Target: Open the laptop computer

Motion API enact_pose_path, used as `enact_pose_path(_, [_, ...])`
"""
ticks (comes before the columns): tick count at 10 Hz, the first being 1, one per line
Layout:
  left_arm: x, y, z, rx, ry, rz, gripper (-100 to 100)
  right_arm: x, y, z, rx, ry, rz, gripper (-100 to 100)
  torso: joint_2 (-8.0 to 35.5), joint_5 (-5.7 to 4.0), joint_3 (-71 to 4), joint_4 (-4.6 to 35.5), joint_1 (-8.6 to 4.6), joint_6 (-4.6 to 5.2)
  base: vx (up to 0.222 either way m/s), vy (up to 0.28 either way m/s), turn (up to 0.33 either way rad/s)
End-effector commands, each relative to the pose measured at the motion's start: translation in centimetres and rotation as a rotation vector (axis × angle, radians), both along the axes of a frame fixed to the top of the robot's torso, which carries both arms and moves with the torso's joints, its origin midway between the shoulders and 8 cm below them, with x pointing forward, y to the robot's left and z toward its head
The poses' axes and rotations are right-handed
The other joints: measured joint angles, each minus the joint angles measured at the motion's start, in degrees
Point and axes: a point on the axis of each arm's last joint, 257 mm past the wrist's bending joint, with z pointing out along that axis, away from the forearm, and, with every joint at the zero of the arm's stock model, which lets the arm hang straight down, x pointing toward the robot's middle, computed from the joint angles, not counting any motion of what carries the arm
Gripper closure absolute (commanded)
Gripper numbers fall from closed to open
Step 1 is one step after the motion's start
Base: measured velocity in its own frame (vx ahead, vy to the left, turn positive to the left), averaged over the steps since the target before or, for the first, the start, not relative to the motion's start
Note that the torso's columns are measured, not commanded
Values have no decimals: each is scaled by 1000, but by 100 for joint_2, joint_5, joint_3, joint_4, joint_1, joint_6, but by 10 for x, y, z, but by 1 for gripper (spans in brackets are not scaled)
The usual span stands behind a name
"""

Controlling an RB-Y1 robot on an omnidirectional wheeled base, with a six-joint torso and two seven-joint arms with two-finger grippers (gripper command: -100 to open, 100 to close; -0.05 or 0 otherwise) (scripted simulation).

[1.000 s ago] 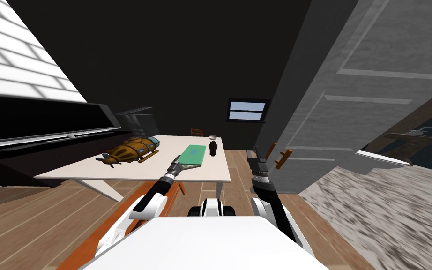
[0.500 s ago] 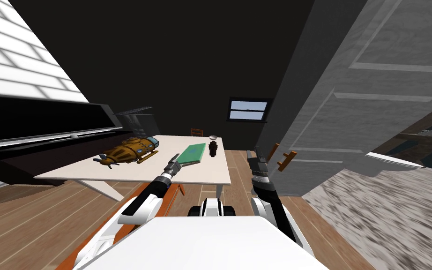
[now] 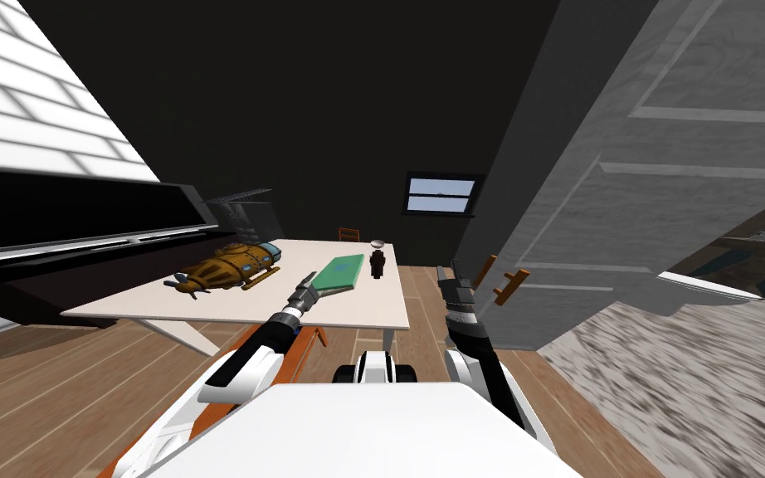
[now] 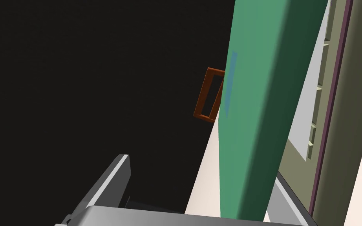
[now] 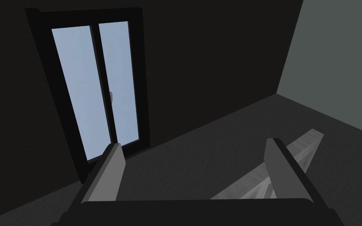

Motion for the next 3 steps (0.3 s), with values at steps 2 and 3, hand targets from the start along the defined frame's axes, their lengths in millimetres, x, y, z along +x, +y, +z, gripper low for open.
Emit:
enact_pose_path(2, [0, 0, -2, 0, 4, 1, 0, 0, 0, 0, 0, 0, 0, 0, -3, -1, -2, -1, -2, 0, 0, 0, 0])
enact_pose_path(3, [0, 0, -2, 0, 6, 1, 0, 0, 0, 0, 0, 0, 0, 0, -4, -1, -3, -1, -2, 0, 0, 0, 0])
